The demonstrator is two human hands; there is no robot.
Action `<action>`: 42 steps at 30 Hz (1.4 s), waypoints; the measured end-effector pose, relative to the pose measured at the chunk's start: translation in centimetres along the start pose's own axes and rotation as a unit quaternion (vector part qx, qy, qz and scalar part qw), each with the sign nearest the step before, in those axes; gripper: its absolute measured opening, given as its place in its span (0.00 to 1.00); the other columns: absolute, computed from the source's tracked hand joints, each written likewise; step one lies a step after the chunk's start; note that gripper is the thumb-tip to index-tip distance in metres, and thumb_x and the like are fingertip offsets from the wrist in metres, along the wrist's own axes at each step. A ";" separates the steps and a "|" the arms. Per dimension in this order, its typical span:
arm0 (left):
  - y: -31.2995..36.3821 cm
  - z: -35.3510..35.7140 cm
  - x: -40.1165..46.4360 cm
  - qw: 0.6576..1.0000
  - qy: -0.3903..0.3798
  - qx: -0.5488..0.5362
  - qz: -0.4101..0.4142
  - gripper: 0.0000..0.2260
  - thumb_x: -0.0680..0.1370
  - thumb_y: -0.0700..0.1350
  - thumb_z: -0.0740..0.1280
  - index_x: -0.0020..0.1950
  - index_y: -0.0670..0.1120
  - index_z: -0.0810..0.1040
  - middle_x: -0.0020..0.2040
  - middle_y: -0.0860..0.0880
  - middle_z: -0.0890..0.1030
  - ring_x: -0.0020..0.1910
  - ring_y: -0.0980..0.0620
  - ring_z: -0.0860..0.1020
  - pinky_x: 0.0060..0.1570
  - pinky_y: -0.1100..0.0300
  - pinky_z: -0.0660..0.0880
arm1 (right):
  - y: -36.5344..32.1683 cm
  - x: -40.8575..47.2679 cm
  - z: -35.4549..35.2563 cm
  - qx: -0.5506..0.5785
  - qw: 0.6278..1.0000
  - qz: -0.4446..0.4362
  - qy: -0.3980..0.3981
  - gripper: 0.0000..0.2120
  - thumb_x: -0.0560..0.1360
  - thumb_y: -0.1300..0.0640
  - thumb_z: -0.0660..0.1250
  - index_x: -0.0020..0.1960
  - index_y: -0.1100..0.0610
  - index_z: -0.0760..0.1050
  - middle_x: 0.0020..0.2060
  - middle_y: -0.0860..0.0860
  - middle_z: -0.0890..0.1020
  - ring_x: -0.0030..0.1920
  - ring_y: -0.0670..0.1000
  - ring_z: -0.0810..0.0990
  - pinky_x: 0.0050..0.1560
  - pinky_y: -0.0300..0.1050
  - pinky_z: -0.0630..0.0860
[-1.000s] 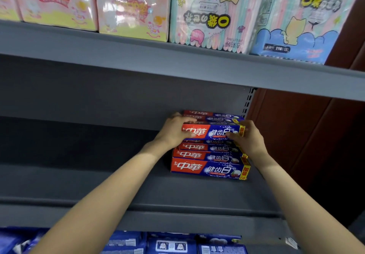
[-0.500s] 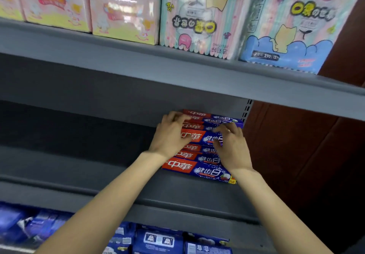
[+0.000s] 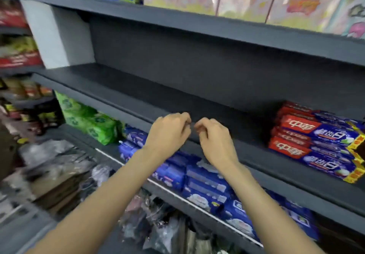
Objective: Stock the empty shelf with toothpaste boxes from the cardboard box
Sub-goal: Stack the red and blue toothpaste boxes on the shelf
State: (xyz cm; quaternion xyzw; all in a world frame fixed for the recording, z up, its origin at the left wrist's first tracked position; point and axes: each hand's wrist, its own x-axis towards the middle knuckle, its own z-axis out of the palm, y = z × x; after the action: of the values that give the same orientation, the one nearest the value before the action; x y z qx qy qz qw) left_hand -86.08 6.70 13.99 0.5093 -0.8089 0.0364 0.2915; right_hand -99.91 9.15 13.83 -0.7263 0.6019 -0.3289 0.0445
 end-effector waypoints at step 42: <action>-79.4 -22.9 -40.2 0.870 -0.267 0.005 -0.414 0.15 0.77 0.49 0.67 0.53 0.38 0.75 0.53 0.40 0.77 0.54 0.41 0.76 0.54 0.51 0.72 | -65.8 -2.9 64.9 0.158 0.902 0.170 -0.364 0.46 0.71 0.57 0.72 0.77 0.51 0.43 0.59 0.58 0.78 0.56 0.56 0.79 0.51 0.45 0.74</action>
State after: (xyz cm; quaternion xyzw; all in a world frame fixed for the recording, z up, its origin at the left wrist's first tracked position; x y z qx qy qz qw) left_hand 3.48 9.08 -6.40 0.7895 -0.5703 -0.2215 0.0499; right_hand -9.99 8.17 -7.73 -0.6657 0.5979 -0.1203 0.4300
